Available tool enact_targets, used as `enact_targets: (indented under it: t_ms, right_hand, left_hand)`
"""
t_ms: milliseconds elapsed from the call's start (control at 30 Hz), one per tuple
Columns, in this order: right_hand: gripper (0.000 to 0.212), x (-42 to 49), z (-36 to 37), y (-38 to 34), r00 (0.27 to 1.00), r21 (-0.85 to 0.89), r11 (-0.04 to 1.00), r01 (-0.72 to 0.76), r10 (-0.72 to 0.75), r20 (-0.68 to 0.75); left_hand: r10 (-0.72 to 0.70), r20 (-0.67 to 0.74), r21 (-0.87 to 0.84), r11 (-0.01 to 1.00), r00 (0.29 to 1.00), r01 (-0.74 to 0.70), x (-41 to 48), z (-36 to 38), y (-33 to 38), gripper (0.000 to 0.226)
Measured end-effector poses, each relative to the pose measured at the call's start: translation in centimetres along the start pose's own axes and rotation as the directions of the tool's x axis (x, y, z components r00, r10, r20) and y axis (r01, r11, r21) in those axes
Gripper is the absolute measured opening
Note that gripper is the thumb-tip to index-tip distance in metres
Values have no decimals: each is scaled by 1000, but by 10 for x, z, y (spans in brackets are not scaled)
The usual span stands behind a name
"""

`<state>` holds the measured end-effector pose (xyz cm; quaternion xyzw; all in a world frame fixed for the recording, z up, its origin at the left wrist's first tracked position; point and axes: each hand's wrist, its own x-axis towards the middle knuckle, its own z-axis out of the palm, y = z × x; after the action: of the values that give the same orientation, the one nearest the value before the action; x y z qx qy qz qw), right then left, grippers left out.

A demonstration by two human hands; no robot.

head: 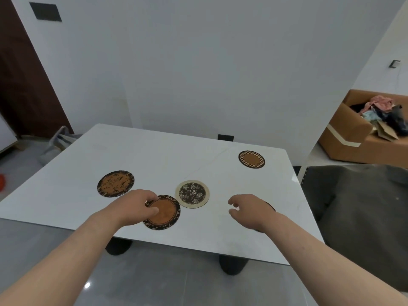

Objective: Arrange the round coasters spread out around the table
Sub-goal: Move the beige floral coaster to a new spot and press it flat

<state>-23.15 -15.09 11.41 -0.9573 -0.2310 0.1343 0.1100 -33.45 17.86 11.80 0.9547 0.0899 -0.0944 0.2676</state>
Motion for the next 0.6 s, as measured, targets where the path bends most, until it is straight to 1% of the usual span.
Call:
enact_targets:
  t_ms: [200, 333, 600]
  right_hand:
    - [42, 2, -1, -12, 999, 4, 999, -32, 32, -6]
    - [41, 17, 4, -11, 999, 0, 999, -47, 47, 3]
    - [41, 87, 31, 2, 996, 4, 998, -59, 59, 60]
  left_hand:
    - [-11, 23, 45, 999, 1000, 10, 5, -9, -19, 45]
    - [-12, 39, 53, 999, 999, 10, 22, -7, -25, 46]
    - [-27, 107, 76, 997, 994, 19, 87, 9, -34, 50]
